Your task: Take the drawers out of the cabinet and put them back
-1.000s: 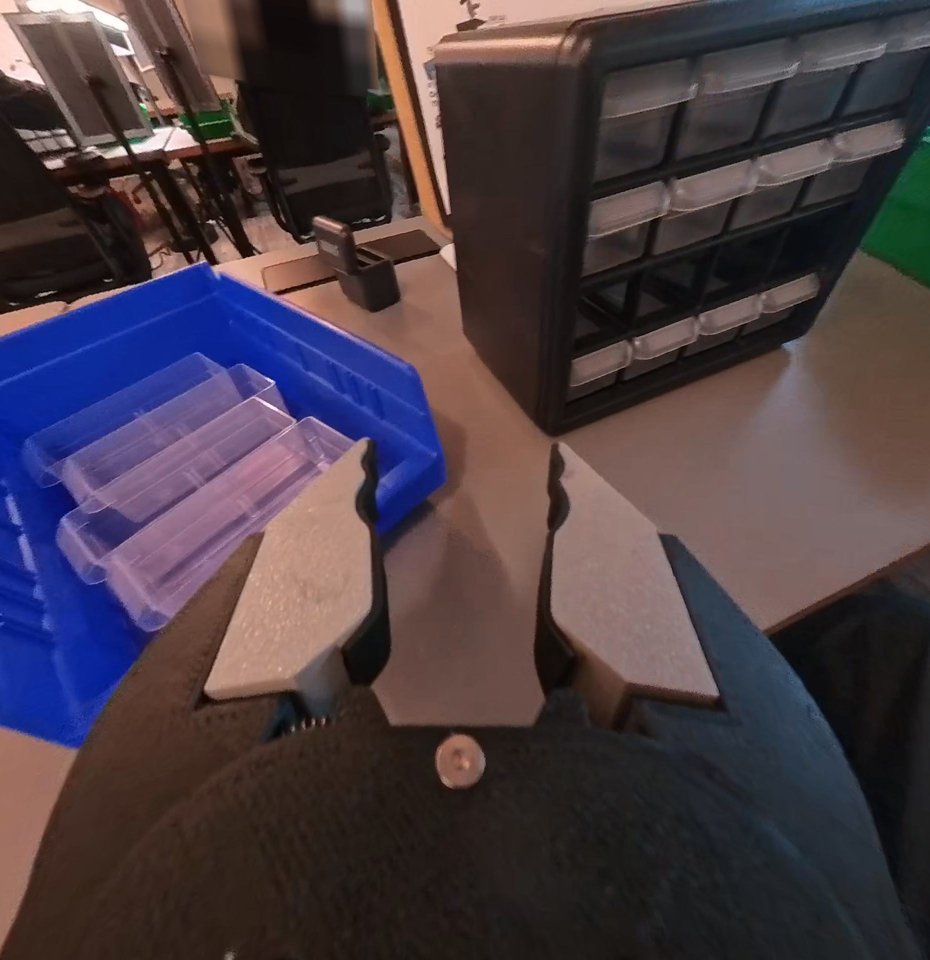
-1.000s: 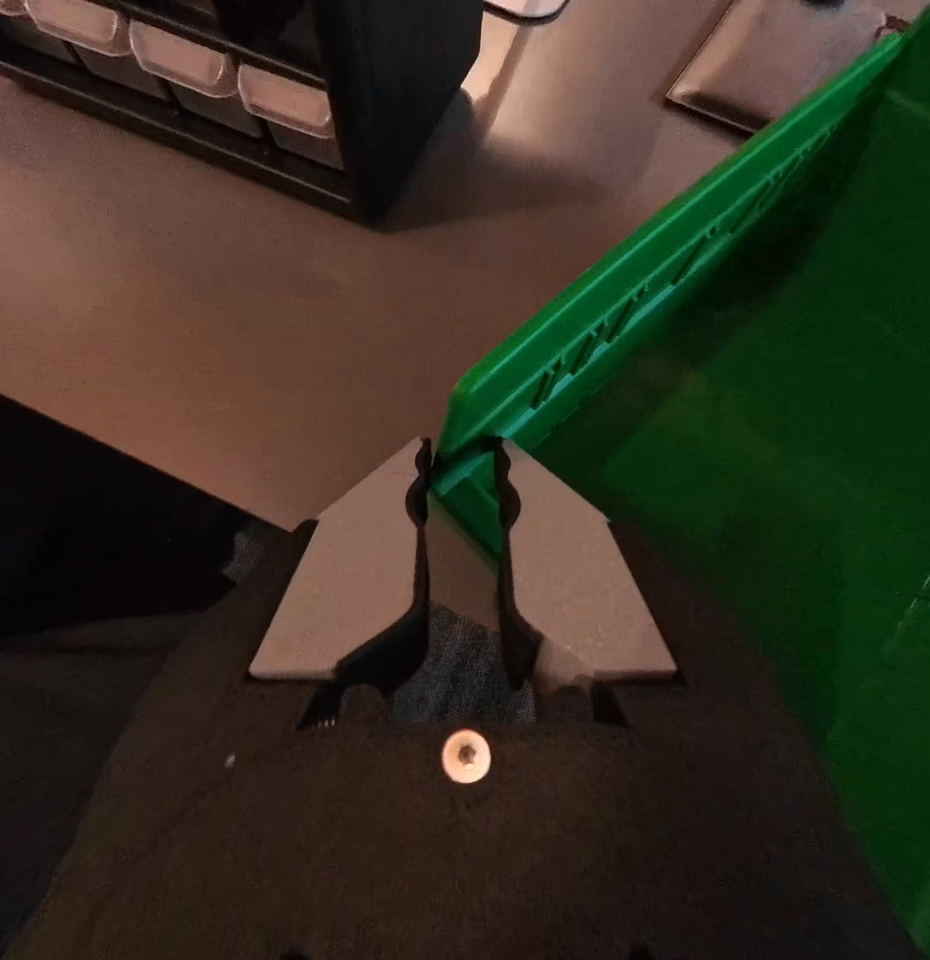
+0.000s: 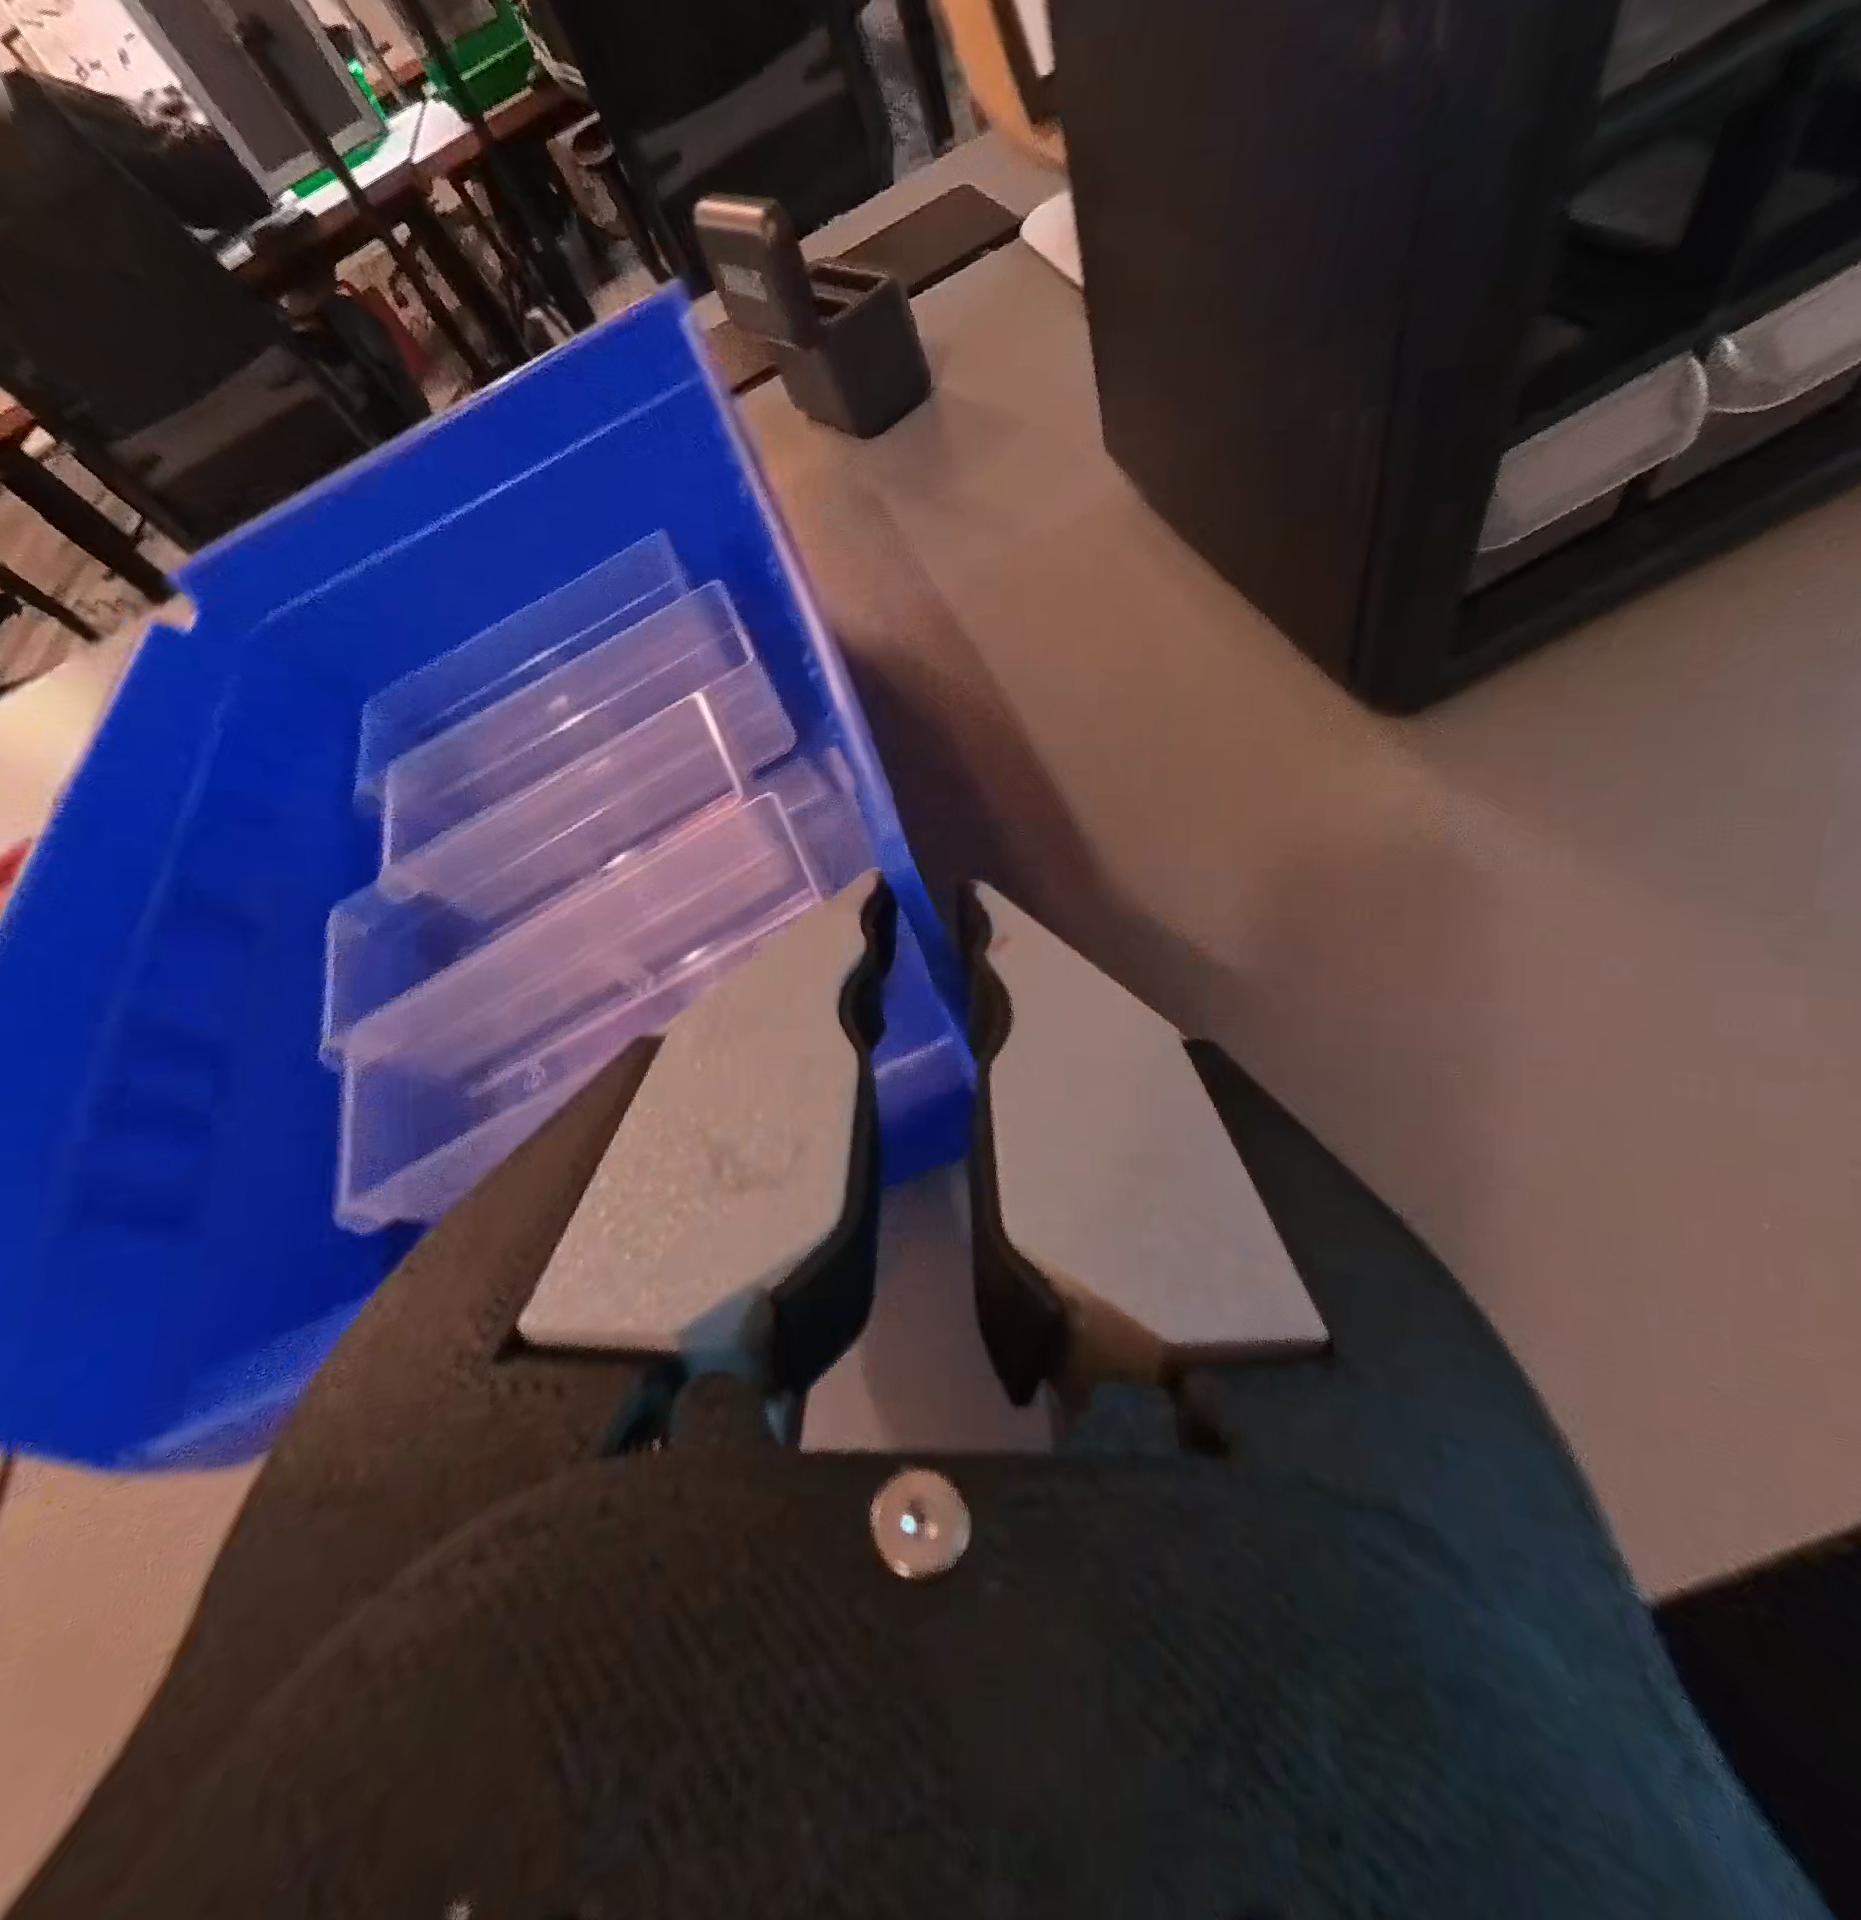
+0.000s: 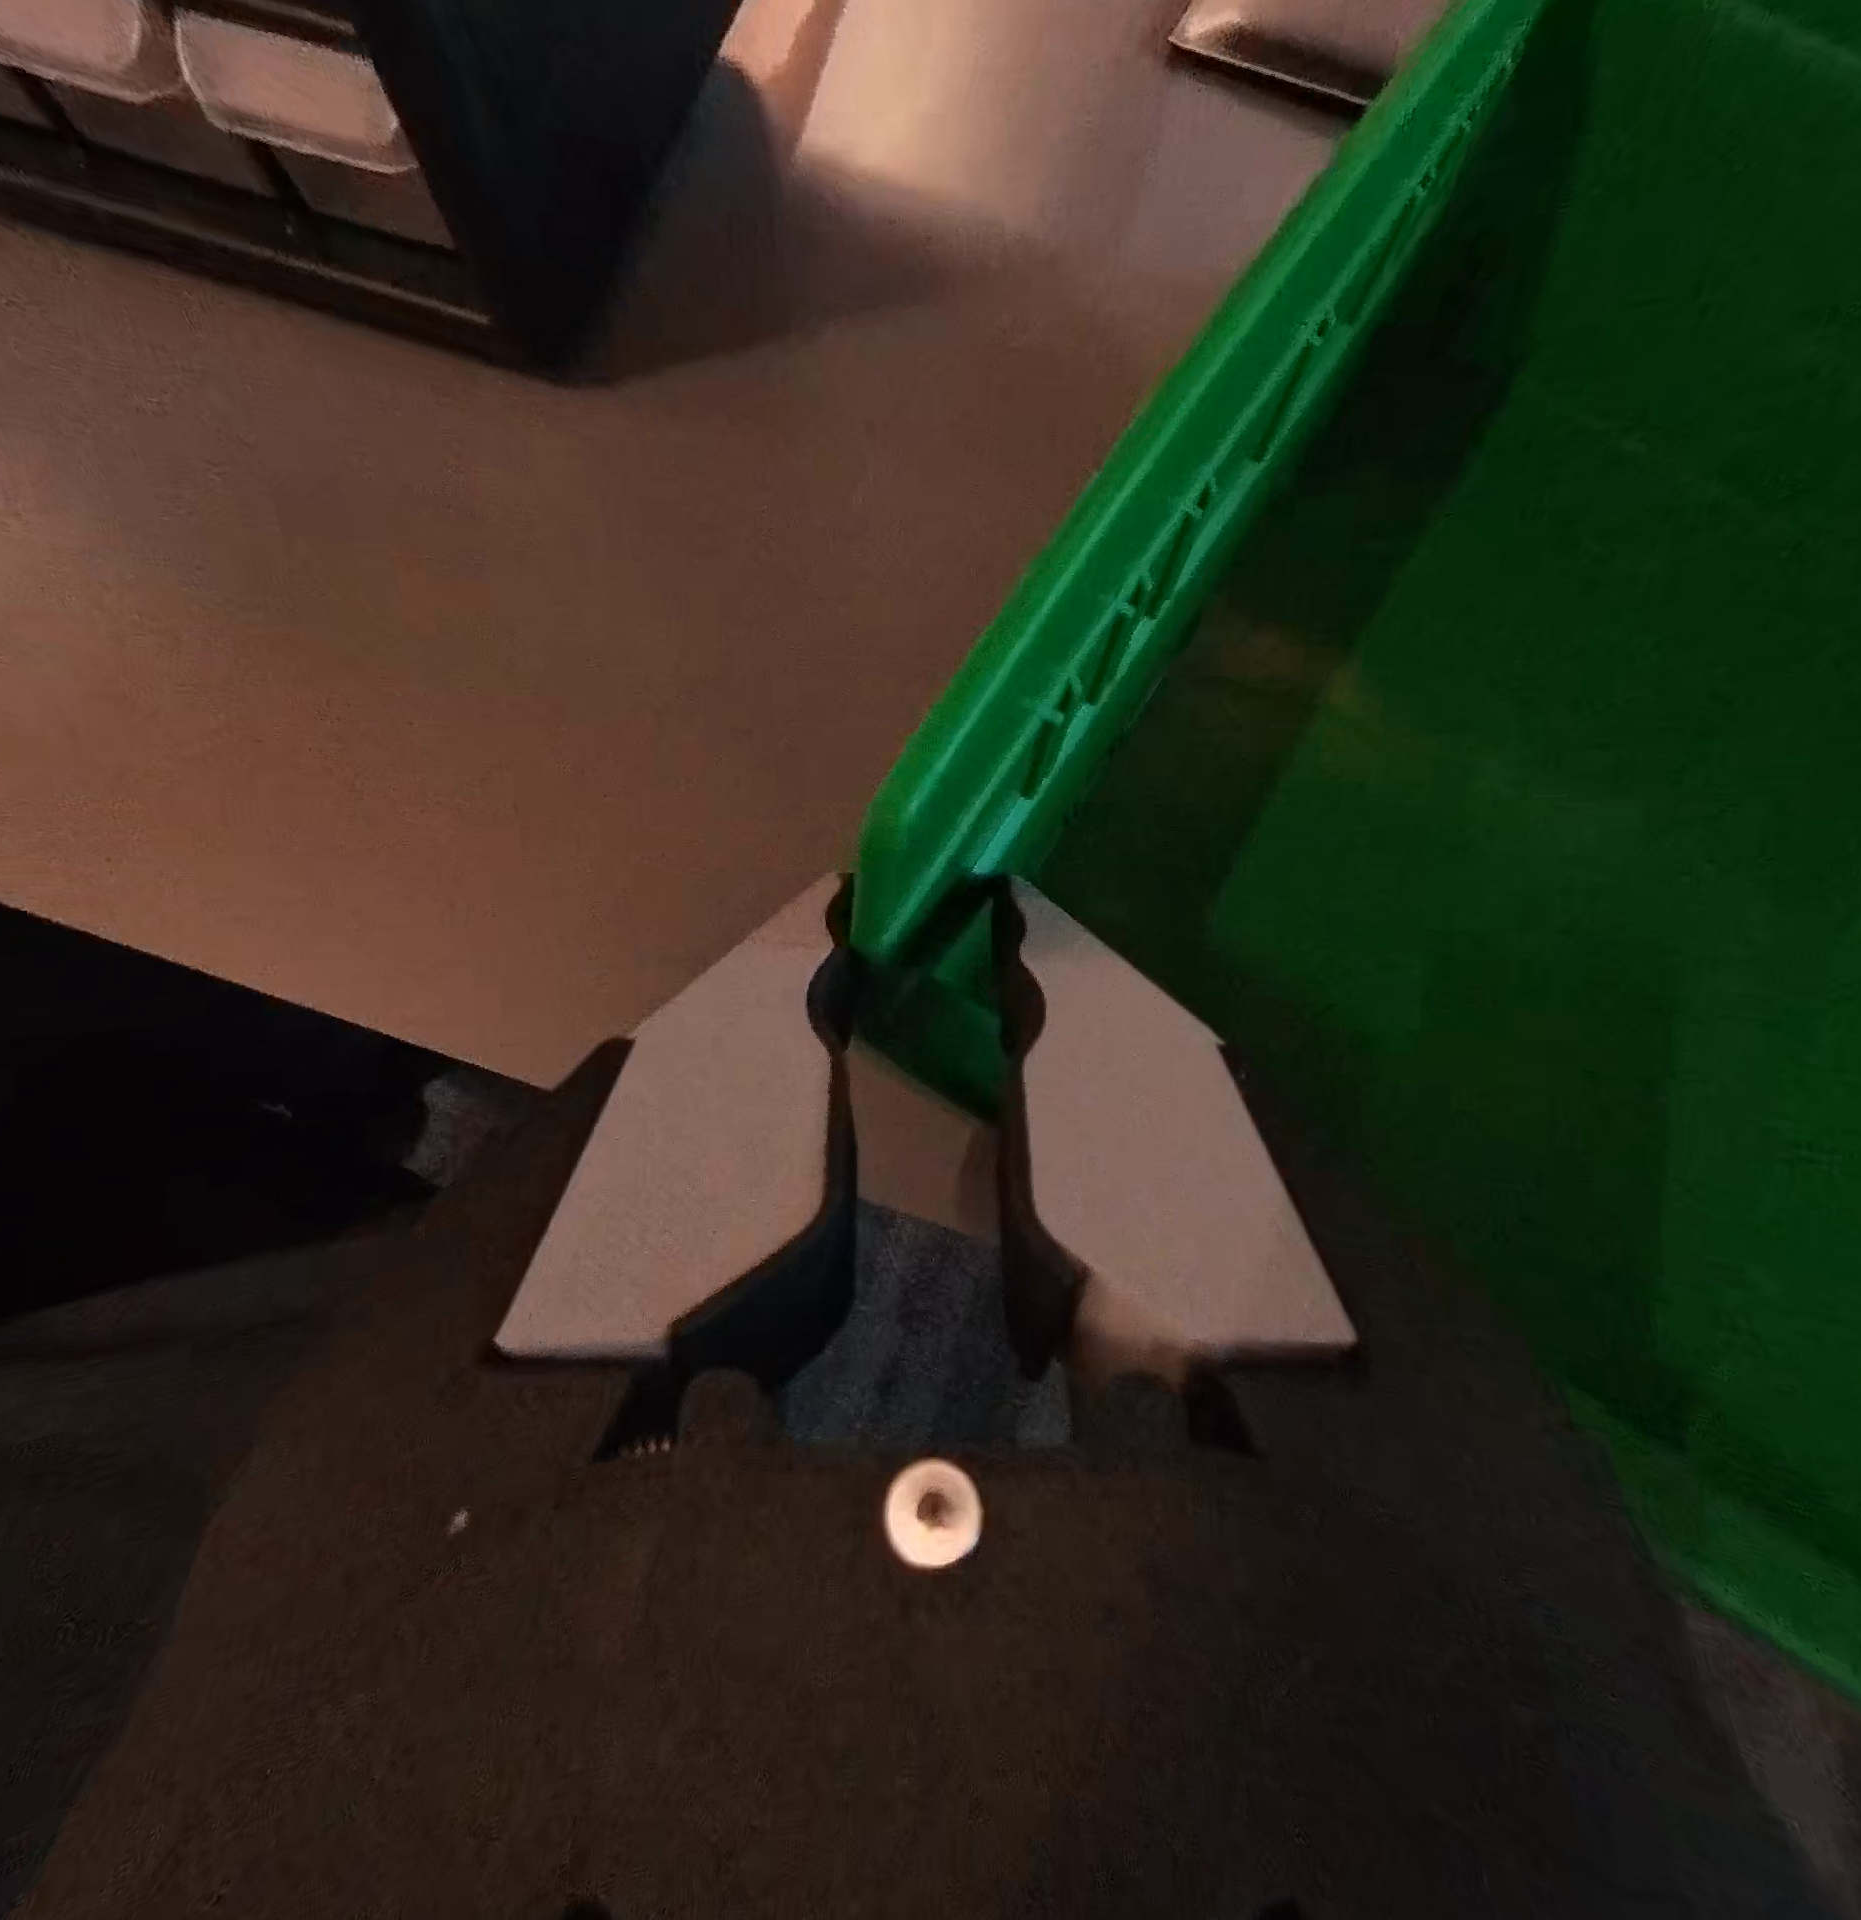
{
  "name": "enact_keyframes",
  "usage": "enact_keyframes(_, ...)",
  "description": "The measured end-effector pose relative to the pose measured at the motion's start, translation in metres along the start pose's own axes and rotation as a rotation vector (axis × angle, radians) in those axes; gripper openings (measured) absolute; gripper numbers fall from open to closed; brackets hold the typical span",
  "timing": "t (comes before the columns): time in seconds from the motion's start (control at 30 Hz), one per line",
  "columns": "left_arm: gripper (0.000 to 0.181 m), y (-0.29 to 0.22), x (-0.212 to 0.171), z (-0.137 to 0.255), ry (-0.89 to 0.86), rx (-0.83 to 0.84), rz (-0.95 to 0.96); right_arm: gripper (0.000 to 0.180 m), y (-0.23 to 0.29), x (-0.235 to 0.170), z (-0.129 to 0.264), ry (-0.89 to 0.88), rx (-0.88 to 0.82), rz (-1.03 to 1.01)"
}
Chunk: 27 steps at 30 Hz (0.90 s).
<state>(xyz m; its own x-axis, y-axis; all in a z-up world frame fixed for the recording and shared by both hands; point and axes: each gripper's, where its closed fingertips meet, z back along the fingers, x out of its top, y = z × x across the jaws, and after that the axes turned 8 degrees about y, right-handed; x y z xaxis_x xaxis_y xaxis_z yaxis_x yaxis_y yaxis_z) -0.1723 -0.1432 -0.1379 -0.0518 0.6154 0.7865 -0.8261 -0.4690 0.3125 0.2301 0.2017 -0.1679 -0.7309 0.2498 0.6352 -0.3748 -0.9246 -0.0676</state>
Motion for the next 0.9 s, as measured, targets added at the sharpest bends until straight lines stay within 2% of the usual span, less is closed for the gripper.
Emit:
enact_keyframes(0.13, 0.007, 0.005, -0.002, 0.001, -0.019, -0.011, 0.072, 0.024, -0.004, 0.006, -0.007, 0.018, 0.025, 0.065)
enact_keyframes(0.27, 0.002, 0.022, -0.004, -0.008, -0.04, 0.135, 0.127, 0.023, -0.007, 0.011, -0.011, -0.024, 0.065, 0.045)
enact_keyframes(0.33, 0.0, 0.024, -0.002, -0.009, -0.087, 0.109, 0.234, 0.018, -0.019, 0.017, -0.016, -0.044, 0.01, -0.008)
enact_keyframes(0.4, 0.0, 0.023, 0.0, -0.011, -0.092, 0.107, 0.239, 0.013, -0.035, 0.02, -0.023, -0.062, -0.087, -0.048)
enact_keyframes(0.5, 0.004, 0.018, 0.002, -0.011, -0.056, 0.08, 0.25, 0.029, -0.044, 0.02, -0.027, -0.051, -0.153, -0.062)
enact_keyframes(0.57, 0.022, 0.008, 0.011, -0.002, -0.092, -0.002, 0.28, 0.044, -0.046, 0.027, -0.013, -0.077, -0.163, -0.087)
enact_keyframes(0.63, 0.031, 0.005, 0.022, 0.015, -0.162, -0.05, 0.313, 0.045, -0.043, 0.043, 0.014, -0.177, -0.159, -0.095)
enact_keyframes(0.77, 0.029, 0.0, 0.04, 0.046, -0.252, -0.094, 0.271, 0.041, -0.033, 0.065, 0.065, -0.345, -0.125, -0.115)
enact_keyframes(0.9, 0.034, 0.004, 0.05, 0.068, -0.291, -0.067, 0.224, 0.038, -0.006, 0.094, 0.096, -0.541, -0.01, -0.15)
